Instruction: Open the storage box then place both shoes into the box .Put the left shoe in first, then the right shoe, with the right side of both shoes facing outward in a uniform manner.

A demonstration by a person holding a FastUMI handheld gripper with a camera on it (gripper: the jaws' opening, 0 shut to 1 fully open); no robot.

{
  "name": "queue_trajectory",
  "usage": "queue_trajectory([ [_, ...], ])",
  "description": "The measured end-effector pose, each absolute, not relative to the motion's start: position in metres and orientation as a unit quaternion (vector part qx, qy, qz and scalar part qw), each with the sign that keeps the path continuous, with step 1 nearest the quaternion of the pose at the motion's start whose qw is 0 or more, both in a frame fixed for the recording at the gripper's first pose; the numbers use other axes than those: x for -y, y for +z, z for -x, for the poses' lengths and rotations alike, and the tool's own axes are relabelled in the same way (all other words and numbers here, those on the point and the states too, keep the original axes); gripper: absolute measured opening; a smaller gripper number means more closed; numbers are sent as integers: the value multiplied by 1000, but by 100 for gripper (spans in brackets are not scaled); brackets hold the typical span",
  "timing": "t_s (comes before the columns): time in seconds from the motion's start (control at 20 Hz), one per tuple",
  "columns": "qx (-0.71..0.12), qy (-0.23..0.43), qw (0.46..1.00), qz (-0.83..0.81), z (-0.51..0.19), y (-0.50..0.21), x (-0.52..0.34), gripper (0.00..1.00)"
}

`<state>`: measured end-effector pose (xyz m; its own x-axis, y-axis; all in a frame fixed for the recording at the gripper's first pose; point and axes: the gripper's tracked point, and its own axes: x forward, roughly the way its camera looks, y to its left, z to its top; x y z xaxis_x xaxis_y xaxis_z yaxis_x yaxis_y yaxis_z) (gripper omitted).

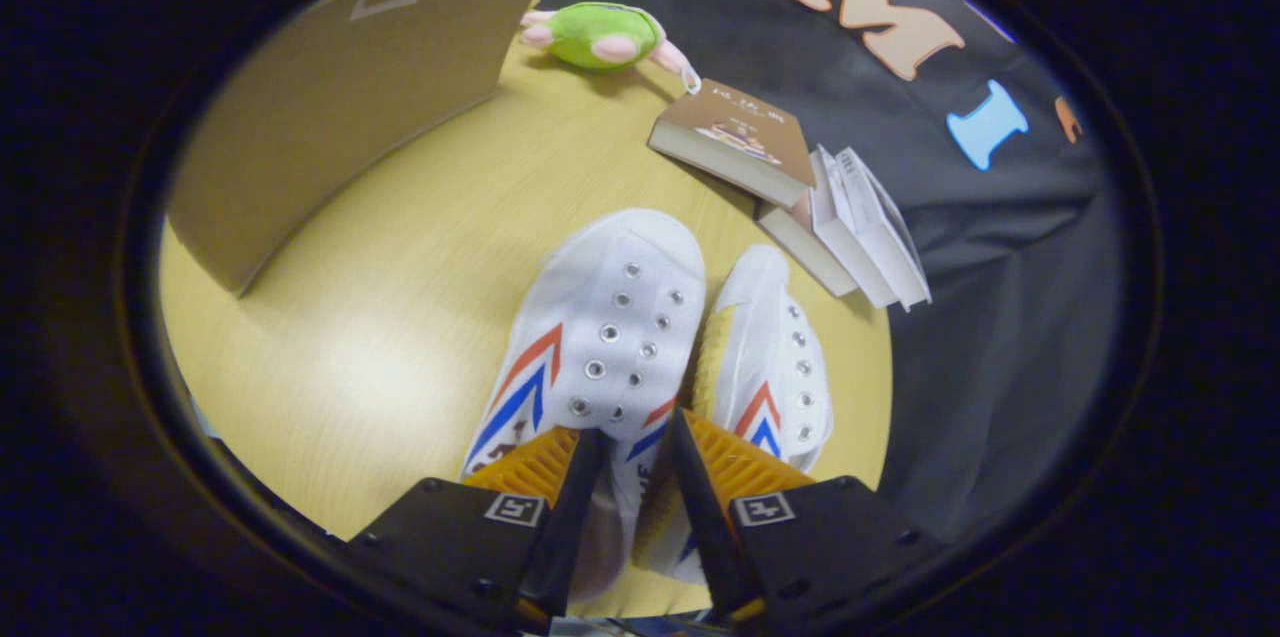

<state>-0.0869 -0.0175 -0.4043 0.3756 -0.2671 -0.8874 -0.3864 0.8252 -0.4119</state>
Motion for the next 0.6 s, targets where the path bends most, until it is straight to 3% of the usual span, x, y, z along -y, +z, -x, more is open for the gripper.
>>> queue_trajectory([
  [0.2,-591,60,783,183,89,-411,9,36],
  [0.35,-581,63,803,120,86,-400,9,4],
  [0.6,-560,68,825,44,69,-370,0,4],
])
